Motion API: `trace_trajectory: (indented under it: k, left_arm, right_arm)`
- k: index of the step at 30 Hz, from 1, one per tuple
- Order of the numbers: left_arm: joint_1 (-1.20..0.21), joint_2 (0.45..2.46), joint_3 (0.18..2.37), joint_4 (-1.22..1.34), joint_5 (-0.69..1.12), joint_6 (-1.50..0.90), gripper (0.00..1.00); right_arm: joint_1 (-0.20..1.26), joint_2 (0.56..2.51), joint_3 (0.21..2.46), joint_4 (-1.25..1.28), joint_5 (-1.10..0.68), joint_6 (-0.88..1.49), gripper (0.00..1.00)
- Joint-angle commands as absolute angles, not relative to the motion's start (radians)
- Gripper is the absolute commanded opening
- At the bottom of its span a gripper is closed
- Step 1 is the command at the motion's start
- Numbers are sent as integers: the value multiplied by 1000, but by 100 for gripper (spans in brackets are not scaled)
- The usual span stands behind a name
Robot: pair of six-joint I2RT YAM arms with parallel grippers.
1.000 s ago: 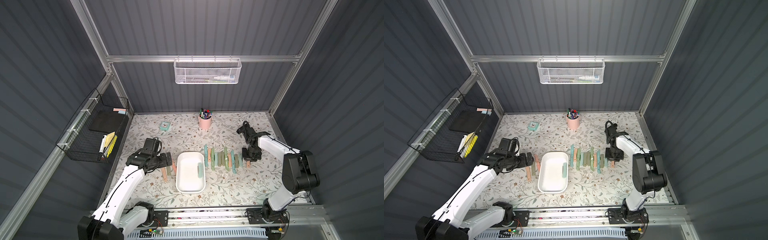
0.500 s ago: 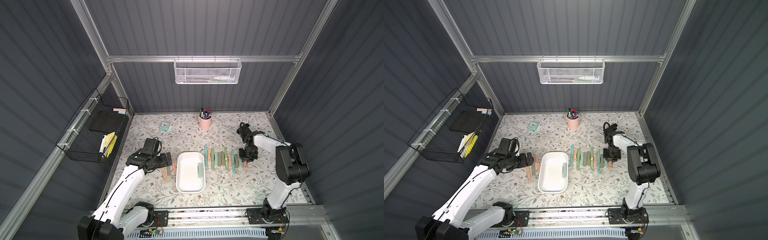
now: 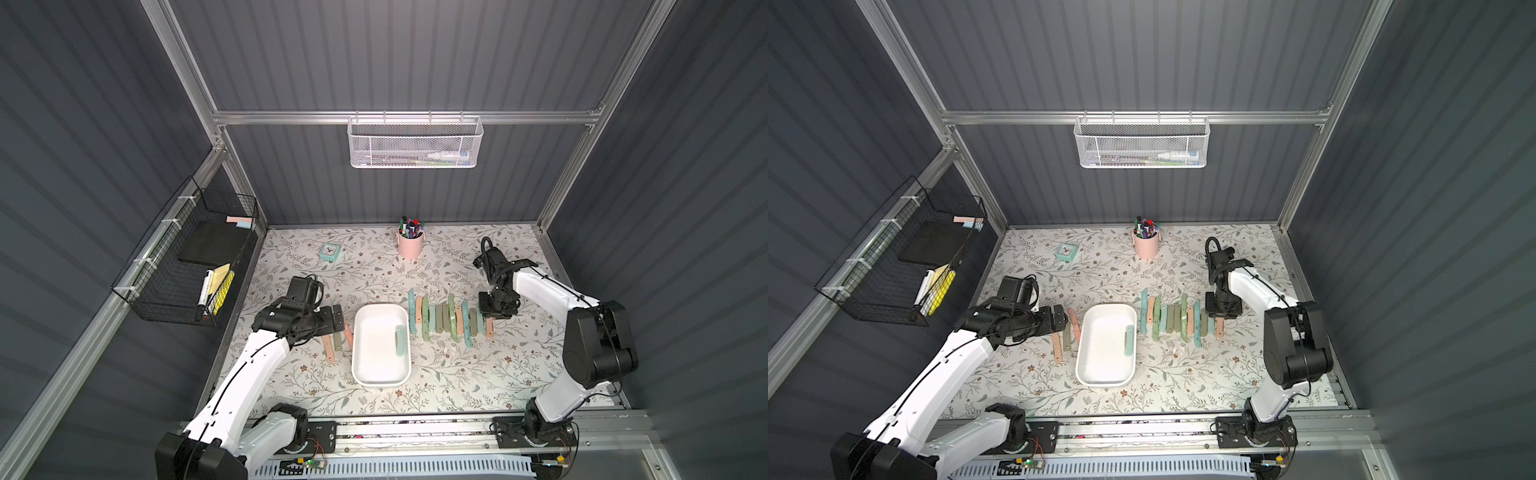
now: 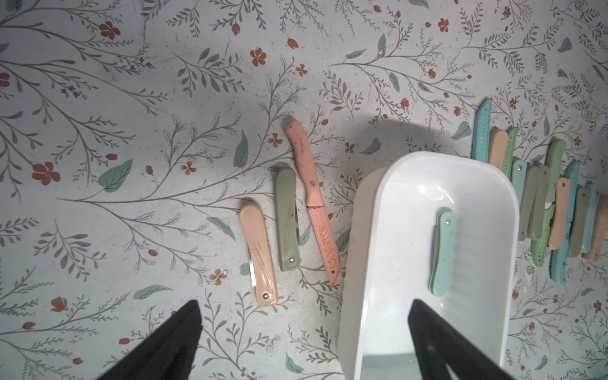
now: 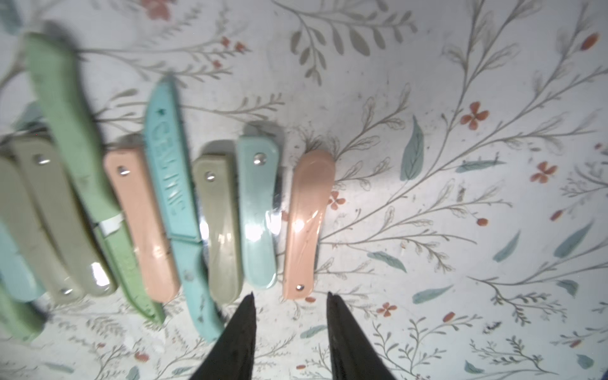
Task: Take the fruit knife out of the storage box
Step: Place the fruit knife at the center of the board, then pick up the fruit knife from the storage box.
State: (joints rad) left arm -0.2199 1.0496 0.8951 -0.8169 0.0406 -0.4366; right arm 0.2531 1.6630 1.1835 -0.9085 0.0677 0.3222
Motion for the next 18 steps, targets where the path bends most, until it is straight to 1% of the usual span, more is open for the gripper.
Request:
trace_trajectory:
  k: [1,6,10,14,18]
  left_arm:
    - [-224,1051,895,-819,49,-437,99]
    - [-224,1055,895,-816,60,-436,99]
    - [-224,1061,897,-815,68,-434,100]
    - [-224,1060,897,-813,66,-434,99]
    - [-224,1057,897,-813,63,-436,99]
  right_arm:
    - [362,1595,1235,-977,94,371,39]
    - [567,1545,1293,-940,88,458,40]
    - [678,1555,1303,-850,-4,528,40]
    - [783,1633,1365,-841,-43,597,40]
    - [886,1732,1462,-872,-33,626,41]
